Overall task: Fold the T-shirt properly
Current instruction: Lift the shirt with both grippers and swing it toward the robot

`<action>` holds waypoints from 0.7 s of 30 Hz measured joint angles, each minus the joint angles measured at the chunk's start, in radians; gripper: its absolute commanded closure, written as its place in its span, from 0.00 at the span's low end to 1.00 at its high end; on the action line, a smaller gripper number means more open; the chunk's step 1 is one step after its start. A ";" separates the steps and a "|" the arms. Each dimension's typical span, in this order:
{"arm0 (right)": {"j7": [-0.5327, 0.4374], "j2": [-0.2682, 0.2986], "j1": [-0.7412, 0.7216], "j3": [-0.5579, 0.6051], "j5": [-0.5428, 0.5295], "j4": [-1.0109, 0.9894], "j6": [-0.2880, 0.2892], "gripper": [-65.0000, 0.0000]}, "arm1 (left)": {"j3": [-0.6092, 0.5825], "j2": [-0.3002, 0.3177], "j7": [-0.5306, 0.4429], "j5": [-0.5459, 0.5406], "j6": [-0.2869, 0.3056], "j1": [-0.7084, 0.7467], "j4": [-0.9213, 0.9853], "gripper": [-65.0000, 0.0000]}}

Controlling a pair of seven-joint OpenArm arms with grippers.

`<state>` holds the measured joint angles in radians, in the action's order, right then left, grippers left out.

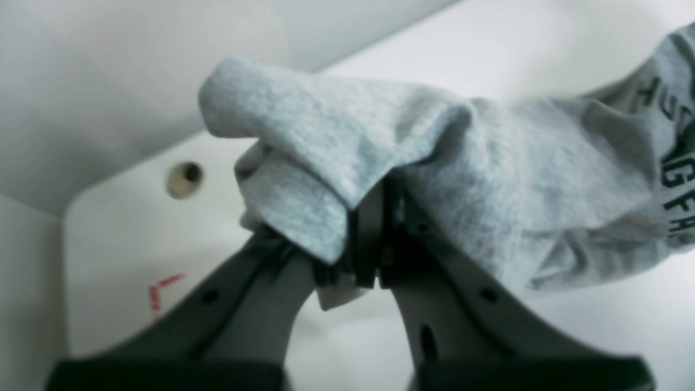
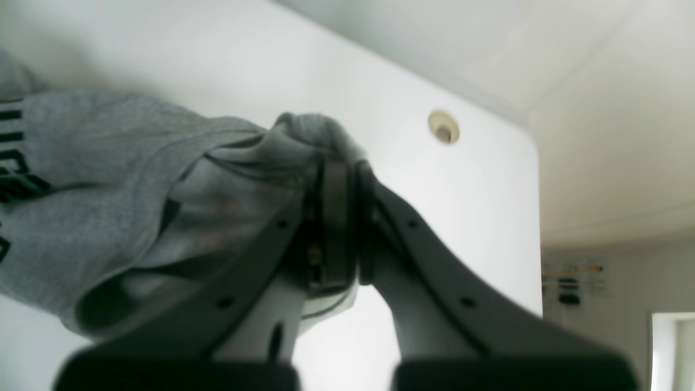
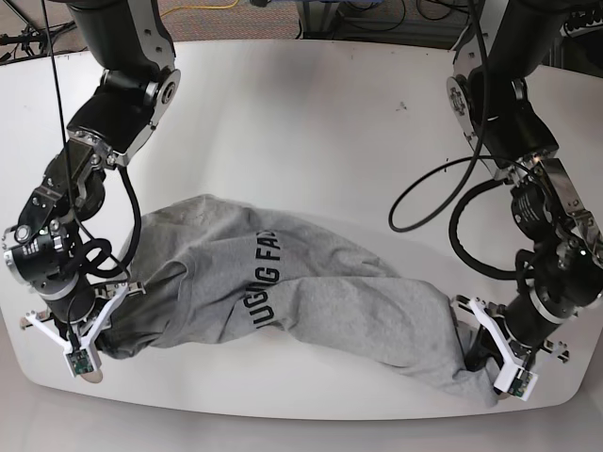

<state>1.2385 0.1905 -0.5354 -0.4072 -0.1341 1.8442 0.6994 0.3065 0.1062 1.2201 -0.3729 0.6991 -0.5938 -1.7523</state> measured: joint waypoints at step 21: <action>-0.018 0.032 -0.363 0.039 0.000 -0.275 0.000 0.99 | 0.092 0.037 0.063 -0.023 -0.002 -0.376 0.026 0.99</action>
<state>1.2201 0.2230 -0.8982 -0.3683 -0.1341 1.5696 0.6998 0.3981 0.1429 1.2835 -0.3954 0.6975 -0.9695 -1.7260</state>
